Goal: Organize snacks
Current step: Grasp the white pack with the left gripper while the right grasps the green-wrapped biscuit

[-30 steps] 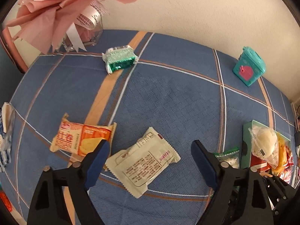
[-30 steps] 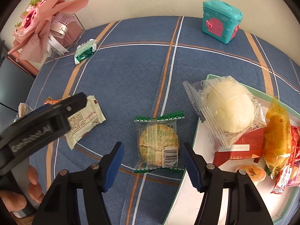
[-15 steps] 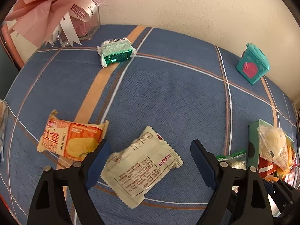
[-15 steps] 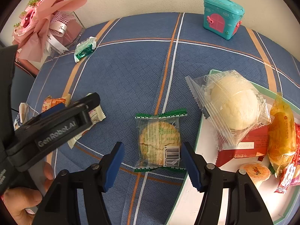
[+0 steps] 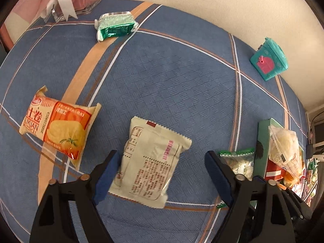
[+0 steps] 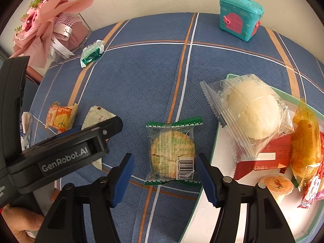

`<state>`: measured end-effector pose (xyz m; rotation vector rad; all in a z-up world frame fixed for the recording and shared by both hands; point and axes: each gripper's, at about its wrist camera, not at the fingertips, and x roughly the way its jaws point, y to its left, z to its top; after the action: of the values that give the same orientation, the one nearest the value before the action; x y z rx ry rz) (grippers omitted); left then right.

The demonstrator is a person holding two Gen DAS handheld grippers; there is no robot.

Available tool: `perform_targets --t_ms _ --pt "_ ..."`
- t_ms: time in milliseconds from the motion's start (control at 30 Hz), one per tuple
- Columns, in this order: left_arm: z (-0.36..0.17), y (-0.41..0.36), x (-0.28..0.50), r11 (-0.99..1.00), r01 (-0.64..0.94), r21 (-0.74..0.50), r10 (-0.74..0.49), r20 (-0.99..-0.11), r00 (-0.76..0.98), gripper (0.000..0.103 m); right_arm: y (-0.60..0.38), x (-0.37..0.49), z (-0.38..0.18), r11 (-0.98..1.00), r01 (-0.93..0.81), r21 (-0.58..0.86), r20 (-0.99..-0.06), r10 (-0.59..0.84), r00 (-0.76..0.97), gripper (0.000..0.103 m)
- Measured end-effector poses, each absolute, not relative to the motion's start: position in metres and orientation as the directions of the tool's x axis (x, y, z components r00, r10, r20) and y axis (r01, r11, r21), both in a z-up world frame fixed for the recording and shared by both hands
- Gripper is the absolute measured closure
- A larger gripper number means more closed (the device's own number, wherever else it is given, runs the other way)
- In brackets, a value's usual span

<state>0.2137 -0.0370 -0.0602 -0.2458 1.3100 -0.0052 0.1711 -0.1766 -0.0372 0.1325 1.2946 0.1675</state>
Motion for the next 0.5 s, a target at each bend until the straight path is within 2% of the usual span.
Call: perform_targets --t_ms 67,200,300,400,500 --pt "-0.063 -0.035 0.214 0.976 -0.145 -0.161 -0.121 -0.961 0.248 0.035 -0.176 0.171 -0.037 0.98 -0.051 0.191 -0.944 0.198 0.264 0.037" --pt "-0.061 -0.03 0.213 0.977 -0.155 -0.147 -0.106 -0.963 0.247 0.043 -0.175 0.17 -0.037 0.975 -0.053 0.215 -0.94 0.221 0.261 0.038" --pt "-0.059 -0.025 0.209 0.976 -0.161 -0.147 -0.104 -0.963 0.248 0.043 -0.173 0.17 -0.037 0.971 -0.064 0.229 -0.936 0.238 0.26 0.046" --pt "-0.057 -0.019 0.204 0.975 -0.165 -0.149 -0.105 -0.963 0.249 0.043 -0.172 0.17 -0.035 0.967 -0.065 0.246 -0.929 0.255 0.269 0.047" --pt "-0.056 -0.018 0.203 0.976 -0.165 -0.145 -0.101 -0.963 0.248 0.043 -0.171 0.171 -0.036 0.979 -0.053 0.196 -0.937 0.203 0.284 0.047"
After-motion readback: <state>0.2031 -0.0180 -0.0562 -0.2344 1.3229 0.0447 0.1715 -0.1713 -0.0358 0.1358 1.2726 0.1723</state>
